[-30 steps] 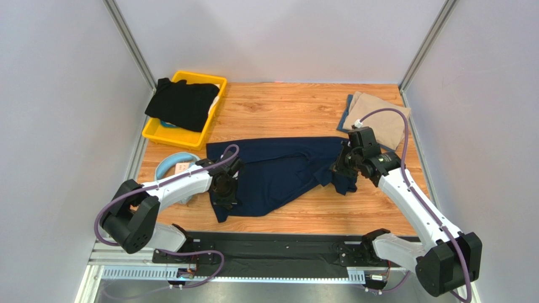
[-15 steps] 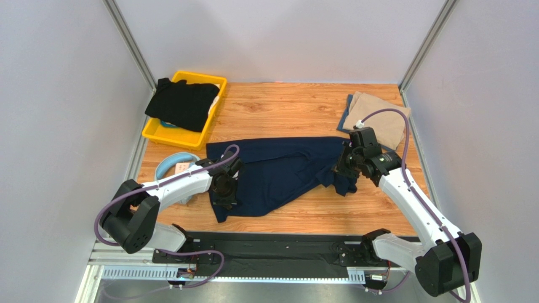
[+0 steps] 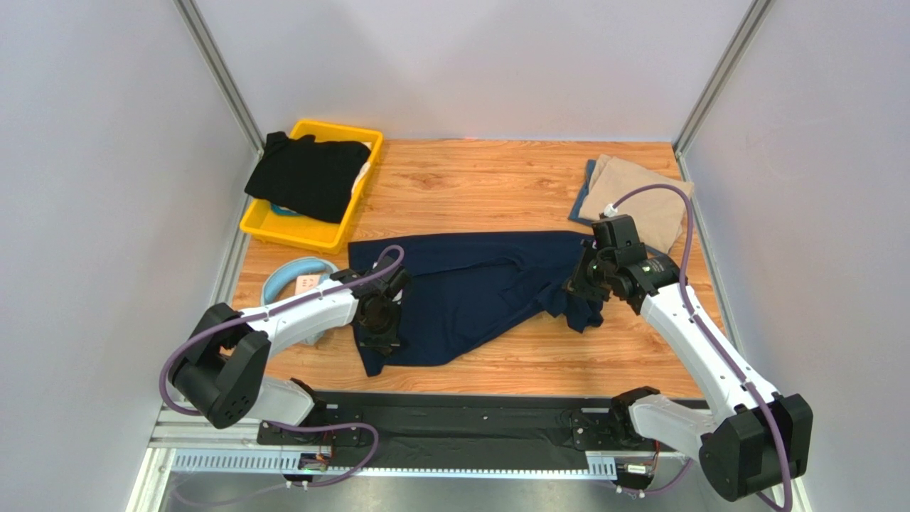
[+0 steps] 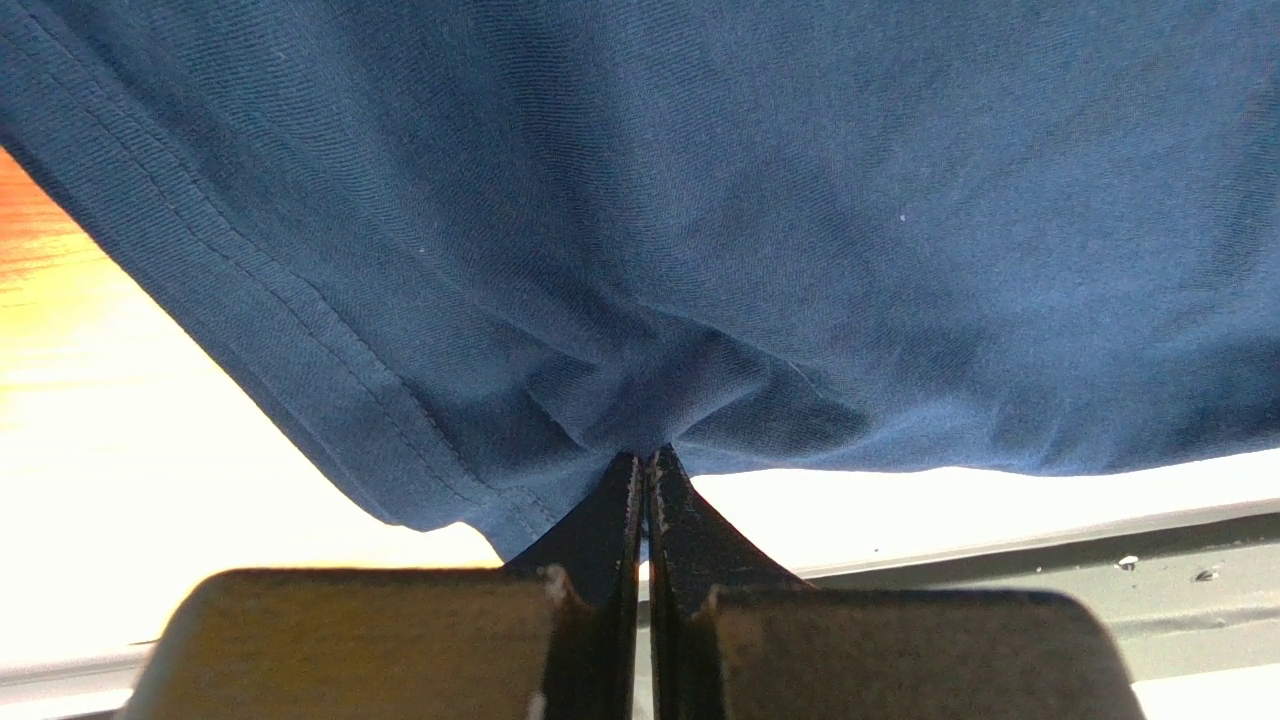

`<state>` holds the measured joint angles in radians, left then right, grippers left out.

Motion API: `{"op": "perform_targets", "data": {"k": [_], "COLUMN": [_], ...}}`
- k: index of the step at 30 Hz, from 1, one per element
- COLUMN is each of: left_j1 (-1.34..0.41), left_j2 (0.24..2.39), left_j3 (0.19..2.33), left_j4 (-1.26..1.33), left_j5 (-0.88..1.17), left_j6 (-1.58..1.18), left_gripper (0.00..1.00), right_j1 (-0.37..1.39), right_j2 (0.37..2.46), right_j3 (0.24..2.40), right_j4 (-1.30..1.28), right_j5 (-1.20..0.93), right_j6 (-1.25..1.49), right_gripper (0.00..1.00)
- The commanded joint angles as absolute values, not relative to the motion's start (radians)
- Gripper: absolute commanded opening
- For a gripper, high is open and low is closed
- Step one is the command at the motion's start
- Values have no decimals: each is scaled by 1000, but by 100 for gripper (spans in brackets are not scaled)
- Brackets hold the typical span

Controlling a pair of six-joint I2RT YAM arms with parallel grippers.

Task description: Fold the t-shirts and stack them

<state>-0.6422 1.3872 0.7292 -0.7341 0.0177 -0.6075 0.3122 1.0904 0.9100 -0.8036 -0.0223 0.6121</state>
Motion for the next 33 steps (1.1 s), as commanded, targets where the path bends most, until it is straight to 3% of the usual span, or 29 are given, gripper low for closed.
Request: {"op": "perform_targets", "data": {"k": [1, 33], "left_j1": [-647, -649], "left_j2": [1368, 1327], "left_j3": [716, 851], "left_j4": [-709, -810], "left_j5": [18, -60], "left_j6": [-620, -594], "left_gripper": [0, 0], "right_j1": [304, 204], "right_j2": [1089, 1072], "right_j3": [942, 983], "right_j4": [-787, -821], "right_j5": [-3, -11], "right_j6": [594, 531], "right_gripper": [0, 0]}}
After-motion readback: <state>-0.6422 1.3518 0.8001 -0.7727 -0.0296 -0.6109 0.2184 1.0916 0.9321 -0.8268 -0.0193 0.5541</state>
